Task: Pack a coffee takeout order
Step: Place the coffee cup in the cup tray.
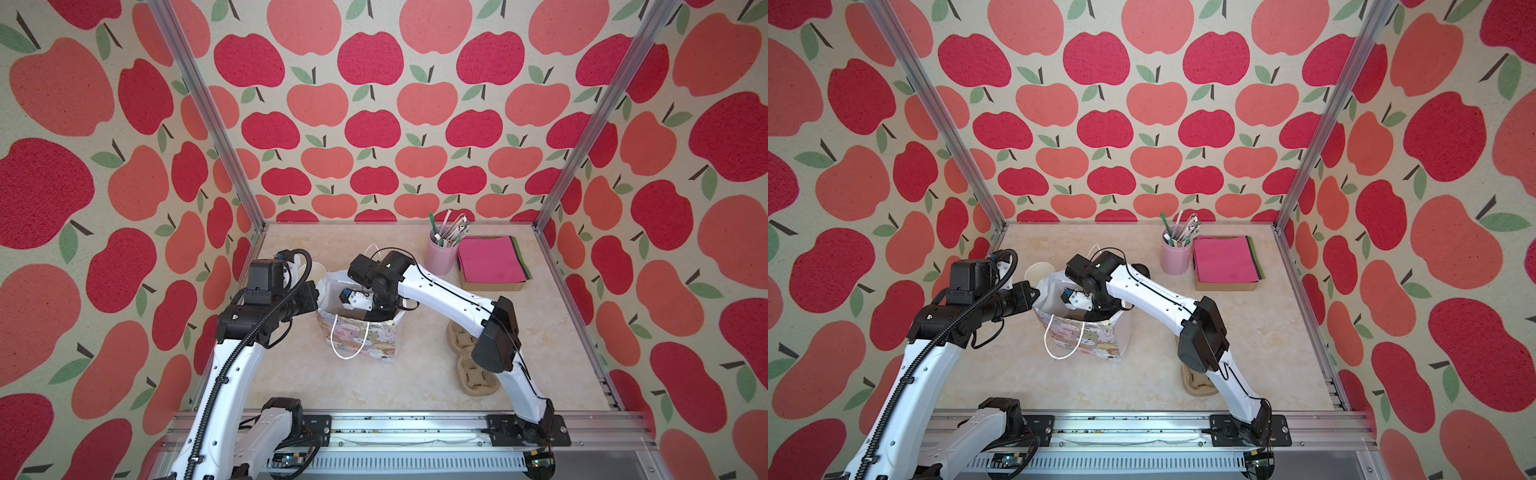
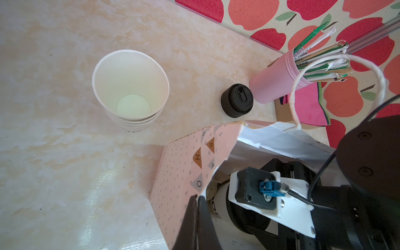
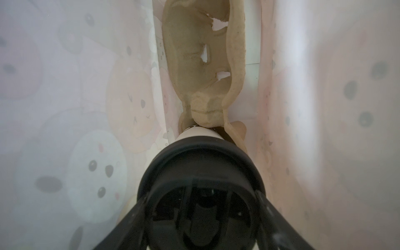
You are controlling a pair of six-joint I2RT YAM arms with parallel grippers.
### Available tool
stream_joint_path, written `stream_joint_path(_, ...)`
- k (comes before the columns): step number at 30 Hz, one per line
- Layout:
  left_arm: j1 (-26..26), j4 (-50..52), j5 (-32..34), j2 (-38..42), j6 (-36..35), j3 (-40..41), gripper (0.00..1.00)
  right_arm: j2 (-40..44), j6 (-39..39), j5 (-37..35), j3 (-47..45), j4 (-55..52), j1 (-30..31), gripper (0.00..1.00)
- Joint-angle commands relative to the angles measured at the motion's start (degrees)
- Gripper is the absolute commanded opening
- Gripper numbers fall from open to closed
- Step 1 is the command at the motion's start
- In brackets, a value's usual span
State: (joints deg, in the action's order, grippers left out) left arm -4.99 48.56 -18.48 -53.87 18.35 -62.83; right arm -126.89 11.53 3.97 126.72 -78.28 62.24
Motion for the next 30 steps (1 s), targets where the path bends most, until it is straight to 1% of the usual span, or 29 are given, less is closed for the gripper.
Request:
stream_joint_path(1,0.25,1.1,0.44,0.34,-1.04,1.12,0.0,-3.72,-0.44,-1.76,-3.05,-1.61,0.56,0.59)
stream_joint_path(16,0.16,4.32,3.13,-0.8,-2.43,-1.07,0.0,-1.63,0.17,-2.23,1.96,-3.8,1.28,0.63)
stream_joint_path(18,0.12,4.92,3.59,-1.06,-2.66,-1.55,0.0,-1.37,0.3,-2.3,2.86,-4.27,1.41,0.65)
stream_joint_path(23,-0.25,6.72,5.25,-1.79,-3.38,-2.84,0.0,-0.78,0.51,-2.64,5.47,-5.32,1.91,0.79)
stream_joint_path(30,-1.67,8.71,7.47,-3.3,-4.24,-5.22,0.0,0.48,0.64,-2.03,10.03,-5.44,2.62,0.86)
